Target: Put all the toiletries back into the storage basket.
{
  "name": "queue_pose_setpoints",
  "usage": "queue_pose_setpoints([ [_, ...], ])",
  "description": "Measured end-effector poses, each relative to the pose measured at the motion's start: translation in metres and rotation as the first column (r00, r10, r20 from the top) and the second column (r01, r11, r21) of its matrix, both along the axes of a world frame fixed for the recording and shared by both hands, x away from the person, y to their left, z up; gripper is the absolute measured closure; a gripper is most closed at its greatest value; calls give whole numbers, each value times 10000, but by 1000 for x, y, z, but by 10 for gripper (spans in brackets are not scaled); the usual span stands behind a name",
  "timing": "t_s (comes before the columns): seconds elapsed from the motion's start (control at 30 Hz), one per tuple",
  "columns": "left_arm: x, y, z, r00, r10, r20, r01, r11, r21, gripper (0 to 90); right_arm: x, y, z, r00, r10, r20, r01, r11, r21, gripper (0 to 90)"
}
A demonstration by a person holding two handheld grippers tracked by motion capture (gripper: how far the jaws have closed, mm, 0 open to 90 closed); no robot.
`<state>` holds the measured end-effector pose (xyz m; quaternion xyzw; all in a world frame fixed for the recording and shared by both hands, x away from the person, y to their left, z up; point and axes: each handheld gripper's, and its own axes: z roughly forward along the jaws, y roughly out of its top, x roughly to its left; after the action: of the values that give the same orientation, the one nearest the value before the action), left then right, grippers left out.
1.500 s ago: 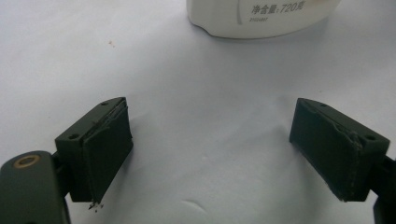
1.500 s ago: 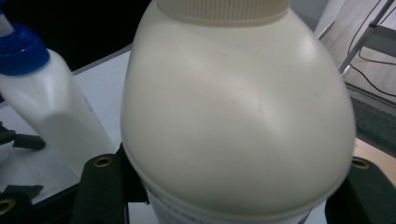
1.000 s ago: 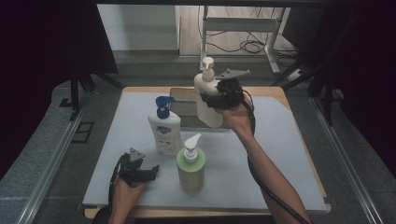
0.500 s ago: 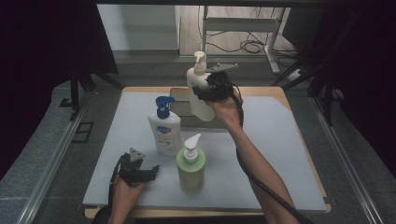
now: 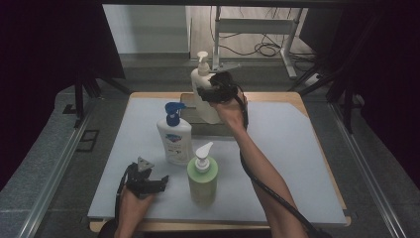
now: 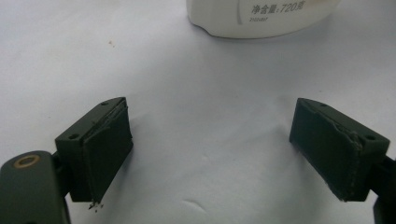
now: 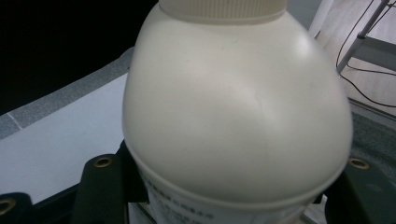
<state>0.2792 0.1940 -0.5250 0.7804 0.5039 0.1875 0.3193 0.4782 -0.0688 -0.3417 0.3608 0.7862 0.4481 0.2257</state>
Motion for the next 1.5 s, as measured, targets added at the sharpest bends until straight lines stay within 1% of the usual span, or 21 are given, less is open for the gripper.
queue_pose_setpoints([
  [0.1, 0, 0, 0, 10000, 1, -2, -1, 10000, 0, 123, 6, 3, -1, 10000, -55, -22, 55, 10000, 67, 381],
  [0.17, 0, 0, 0, 10000, 0, -3, 0, 10000, 1, 123, 12, 5, -3, 9999, -122, -77, 124, 9996, 270, 381],
  [0.2, 0, 0, 0, 10000, 2, 0, -2, 10000, -1, 123, 12, 5, -3, 9999, -122, -77, 124, 9996, 270, 381],
  [0.23, 0, 0, 0, 10000, 2, -3, -2, 10000, 1, 123, 16, 6, -5, 9998, -158, -91, 161, 9994, 306, 381],
  [0.37, 0, 0, 0, 10000, 4, -3, -4, 10000, -1, 123, 20, 9, -10, 9997, -220, -127, 223, 9994, 281, 381],
  [0.43, 0, 0, 0, 10000, 6, -1, -6, 10000, -2, 123, 25, 12, -18, 9995, -271, -183, 275, 9994, 216, 381],
  [0.5, 0, 0, 0, 10000, 3, -2, -3, 10000, 0, 123, 26, 13, -20, 9994, -271, -197, 275, 9994, 204, 381],
  [0.53, 0, 0, 0, 10000, 21, -15, -21, 10000, -3, 123, 27, 15, -25, 9993, -276, -249, 279, 9995, 123, 381],
  [0.57, 0, 0, 0, 10000, 21, -15, -21, 10000, -3, 123, 27, 15, -25, 9993, -276, -249, 279, 9995, 123, 381],
  [0.6, 0, 0, 0, 10000, 29, -21, -29, 10000, -21, 123, 27, 16, -28, 9993, -278, -250, 281, 9996, 92, 381],
  [0.63, 0, 0, 0, 10000, -4, -33, 4, 10000, 15, 123, 26, 18, -32, 9994, -263, -230, 262, 9996, -42, 381],
  [0.67, 0, 0, 0, 10000, -8, -35, 8, 10000, 14, 123, 26, 18, -32, 9994, -263, -230, 262, 9996, -42, 381],
  [0.7, 0, 0, 0, 10000, -32, -39, 32, 10000, 37, 123, 26, 18, -37, 9994, -234, -268, 232, 9997, -87, 381],
  [0.83, 0, 0, 0, 10000, -29, -38, 29, 10000, 38, 123, 23, 17, -43, 9991, -241, -361, 239, 9997, -61, 381],
  [1.07, 0, 0, 0, 10000, -27, -39, 27, 10000, 37, 123, 21, 13, -48, 9982, -348, -492, 343, 9994, -104, 380],
  [1.13, 0, 0, 0, 10000, -25, -38, 25, 10000, 35, 123, 20, 11, -51, 9968, -444, -665, 437, 9990, -119, 380],
  [1.2, 0, 0, 0, 10000, -26, -40, 26, 10000, 37, 123, 20, 11, -52, 9967, -445, -675, 435, 9989, -170, 380],
  [1.27, 0, 0, 0, 10000, -28, -43, 28, 10000, 39, 123, 20, 10, -58, 9952, -488, -844, 469, 9986, -243, 380],
  [1.37, 0, 0, 0, 10000, -28, -44, 28, 10000, 40, 123, 19, 8, -61, 9944, -510, -930, 489, 9985, -248, 380],
  [1.4, 0, 1, 0, 10000, -54, -60, 54, 10000, 77, 123, 19, 7, -65, 9930, -532, -1054, 509, 9984, -244, 380],
  [1.5, 0, 1, 0, 10000, -53, -68, 53, 10000, 84, 123, 18, 6, -68, 9923, -547, -1112, 522, 9983, -257, 380],
])
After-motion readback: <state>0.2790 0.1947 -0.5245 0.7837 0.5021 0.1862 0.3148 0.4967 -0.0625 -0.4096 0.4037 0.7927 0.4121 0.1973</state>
